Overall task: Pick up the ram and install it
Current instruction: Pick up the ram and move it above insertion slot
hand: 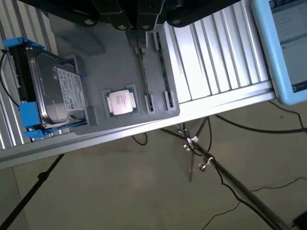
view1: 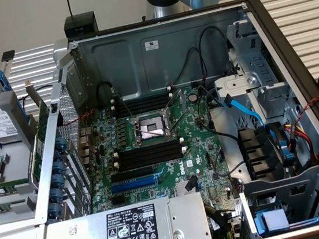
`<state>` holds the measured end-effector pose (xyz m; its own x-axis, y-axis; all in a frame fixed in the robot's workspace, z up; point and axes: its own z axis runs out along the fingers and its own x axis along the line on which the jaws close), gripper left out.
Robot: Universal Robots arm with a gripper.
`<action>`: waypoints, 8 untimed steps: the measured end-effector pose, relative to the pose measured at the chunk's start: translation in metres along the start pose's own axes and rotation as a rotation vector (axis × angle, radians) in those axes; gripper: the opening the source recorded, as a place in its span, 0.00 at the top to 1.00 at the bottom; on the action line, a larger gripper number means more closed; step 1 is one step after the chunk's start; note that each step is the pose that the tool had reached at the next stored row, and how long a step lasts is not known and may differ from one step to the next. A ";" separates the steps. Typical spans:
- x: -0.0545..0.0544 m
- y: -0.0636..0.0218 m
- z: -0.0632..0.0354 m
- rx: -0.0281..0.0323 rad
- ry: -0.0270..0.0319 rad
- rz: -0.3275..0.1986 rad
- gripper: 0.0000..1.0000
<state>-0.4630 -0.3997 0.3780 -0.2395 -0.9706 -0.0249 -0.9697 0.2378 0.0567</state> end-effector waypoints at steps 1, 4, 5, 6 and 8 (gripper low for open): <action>0.000 0.0000 0.0001 -0.0005 0.0011 -0.019 0.89; 0.000 0.0000 0.0003 -0.0018 0.0042 -0.073 0.89; 0.000 0.0000 0.0003 -0.0022 0.0054 -0.091 0.89; 0.000 0.0000 0.0003 -0.0028 0.0066 -0.110 0.89; 0.000 0.0000 0.0004 -0.0037 0.0086 -0.145 0.89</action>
<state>-0.4630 -0.3997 0.3775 -0.0967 -0.9950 -0.0245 -0.9938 0.0951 0.0568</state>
